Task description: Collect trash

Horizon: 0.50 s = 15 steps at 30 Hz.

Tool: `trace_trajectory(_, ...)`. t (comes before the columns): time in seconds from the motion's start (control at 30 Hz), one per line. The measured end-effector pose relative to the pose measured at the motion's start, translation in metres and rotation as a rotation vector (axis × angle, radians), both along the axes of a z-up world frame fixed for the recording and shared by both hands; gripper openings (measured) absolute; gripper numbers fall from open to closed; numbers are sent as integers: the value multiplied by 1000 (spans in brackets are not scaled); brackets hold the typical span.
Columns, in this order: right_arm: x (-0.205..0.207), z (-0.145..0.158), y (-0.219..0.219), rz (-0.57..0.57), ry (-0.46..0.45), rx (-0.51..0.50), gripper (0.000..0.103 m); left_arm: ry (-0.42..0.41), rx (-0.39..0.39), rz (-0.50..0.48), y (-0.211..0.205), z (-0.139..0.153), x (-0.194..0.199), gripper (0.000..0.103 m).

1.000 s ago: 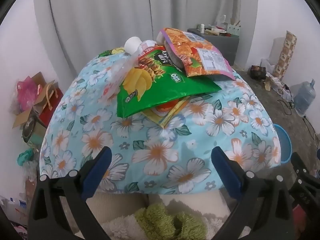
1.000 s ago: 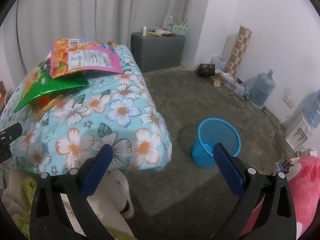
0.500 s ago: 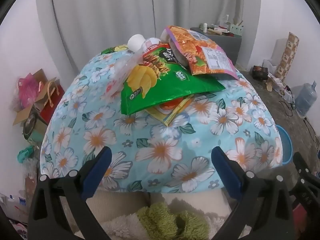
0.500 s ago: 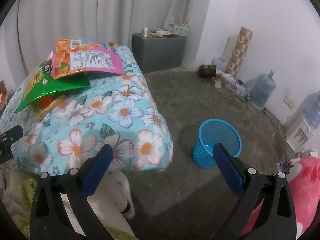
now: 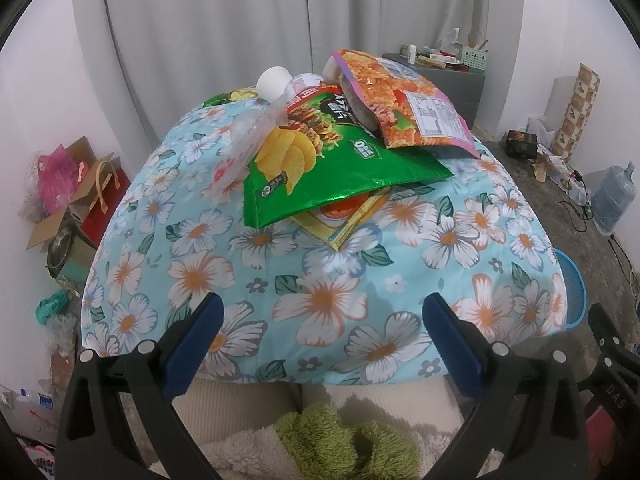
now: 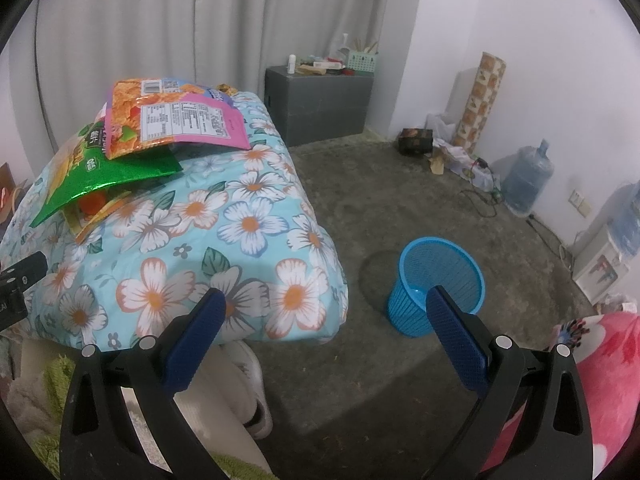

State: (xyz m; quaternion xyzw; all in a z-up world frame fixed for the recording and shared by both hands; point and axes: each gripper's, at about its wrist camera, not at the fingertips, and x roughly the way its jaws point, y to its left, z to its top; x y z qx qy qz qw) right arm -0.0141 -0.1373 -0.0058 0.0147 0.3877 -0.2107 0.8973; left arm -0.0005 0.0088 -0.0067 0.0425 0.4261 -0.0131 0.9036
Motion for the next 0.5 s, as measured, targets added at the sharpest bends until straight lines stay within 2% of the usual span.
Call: trace_trajectory(0.5,2,0,1,1,3,0,96,5,-4,1,3,-1,-2,98)
